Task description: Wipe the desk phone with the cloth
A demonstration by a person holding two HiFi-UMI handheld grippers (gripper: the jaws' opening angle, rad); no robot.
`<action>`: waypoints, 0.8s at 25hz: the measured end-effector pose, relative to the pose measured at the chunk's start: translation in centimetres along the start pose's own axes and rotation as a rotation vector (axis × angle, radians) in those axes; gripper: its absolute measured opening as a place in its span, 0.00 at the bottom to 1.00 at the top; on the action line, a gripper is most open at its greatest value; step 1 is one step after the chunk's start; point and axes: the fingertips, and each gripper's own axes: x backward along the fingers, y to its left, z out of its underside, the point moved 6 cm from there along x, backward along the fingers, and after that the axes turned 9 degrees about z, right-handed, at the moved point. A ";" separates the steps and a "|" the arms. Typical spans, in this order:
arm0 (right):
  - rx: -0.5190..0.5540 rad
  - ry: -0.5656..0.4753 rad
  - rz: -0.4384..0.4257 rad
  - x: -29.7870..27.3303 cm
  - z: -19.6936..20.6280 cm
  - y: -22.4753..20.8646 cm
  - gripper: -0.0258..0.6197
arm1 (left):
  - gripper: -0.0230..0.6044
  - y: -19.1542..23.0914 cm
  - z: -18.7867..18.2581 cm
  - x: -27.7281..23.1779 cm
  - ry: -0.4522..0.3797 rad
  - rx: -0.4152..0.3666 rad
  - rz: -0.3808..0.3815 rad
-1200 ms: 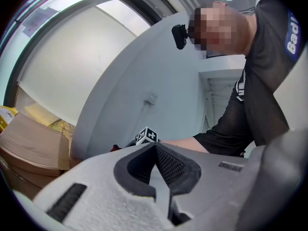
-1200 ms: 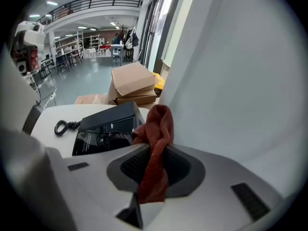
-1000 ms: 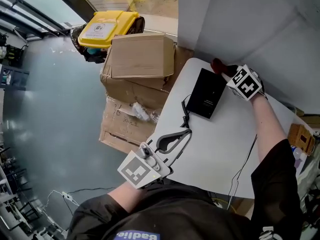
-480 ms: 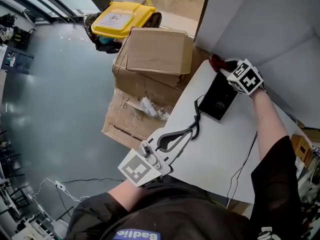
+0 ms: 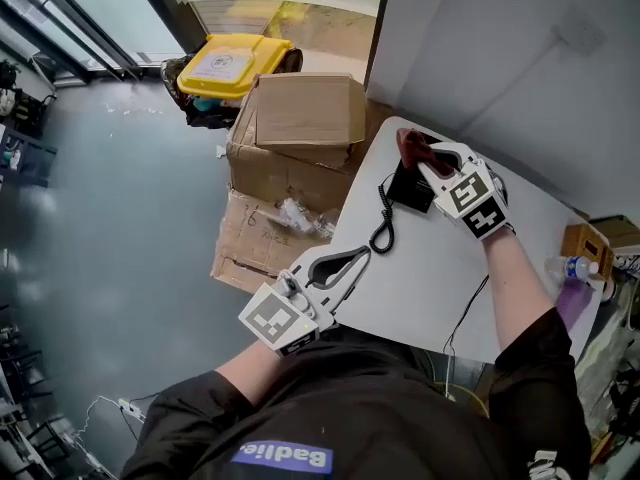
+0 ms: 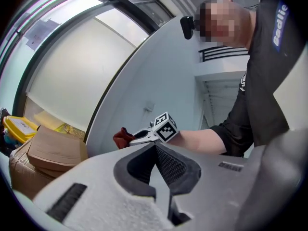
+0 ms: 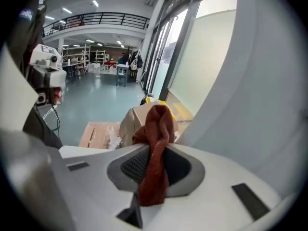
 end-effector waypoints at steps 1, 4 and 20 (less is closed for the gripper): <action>-0.030 -0.004 0.011 2.0 -0.3 1.6 0.16 | 0.04 -0.7 -0.4 0.6 -0.003 0.000 0.017; -0.121 -0.024 0.045 7.4 -1.2 6.8 0.17 | 0.04 -2.4 -1.2 2.2 -0.005 -0.004 0.072; -0.537 -0.279 0.129 24.7 0.4 22.2 0.16 | 0.04 -11.5 2.6 4.7 0.152 -0.099 0.270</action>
